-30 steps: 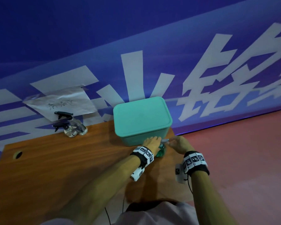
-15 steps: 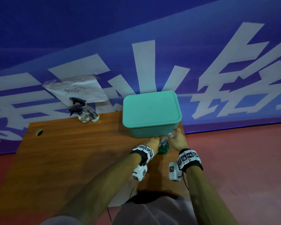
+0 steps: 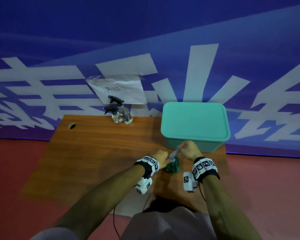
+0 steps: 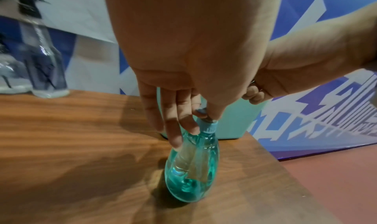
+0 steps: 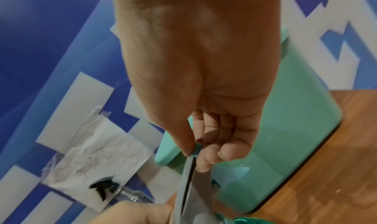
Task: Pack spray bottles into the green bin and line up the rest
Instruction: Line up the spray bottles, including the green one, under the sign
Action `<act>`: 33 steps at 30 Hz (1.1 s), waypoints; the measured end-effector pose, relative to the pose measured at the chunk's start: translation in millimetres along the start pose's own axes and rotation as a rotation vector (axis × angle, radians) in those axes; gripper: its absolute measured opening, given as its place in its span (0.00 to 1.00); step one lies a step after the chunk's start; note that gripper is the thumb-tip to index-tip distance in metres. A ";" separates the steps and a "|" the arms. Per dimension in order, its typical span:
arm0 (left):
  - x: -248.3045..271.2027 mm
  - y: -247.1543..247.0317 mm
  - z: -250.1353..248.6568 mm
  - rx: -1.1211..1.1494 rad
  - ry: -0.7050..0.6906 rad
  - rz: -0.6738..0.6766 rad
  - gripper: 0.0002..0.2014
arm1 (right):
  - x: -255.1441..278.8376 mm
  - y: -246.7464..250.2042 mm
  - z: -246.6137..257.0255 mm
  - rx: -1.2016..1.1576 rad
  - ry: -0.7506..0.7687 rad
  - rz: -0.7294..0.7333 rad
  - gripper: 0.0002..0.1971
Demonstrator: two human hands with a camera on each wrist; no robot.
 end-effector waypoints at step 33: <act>-99.1 171.5 248.2 0.430 0.090 -0.214 0.05 | -149.6 -100.9 220.3 -0.136 0.015 -0.176 0.05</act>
Point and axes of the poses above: each hand's wrist, its own x-axis away from the middle knuckle, its own y-axis out of the back of the hand, z = x × y, the point moved 9 cm from there along -x, towards the middle knuckle, and after that the axes turned 7 degrees about -y, right-handed, at the moved point
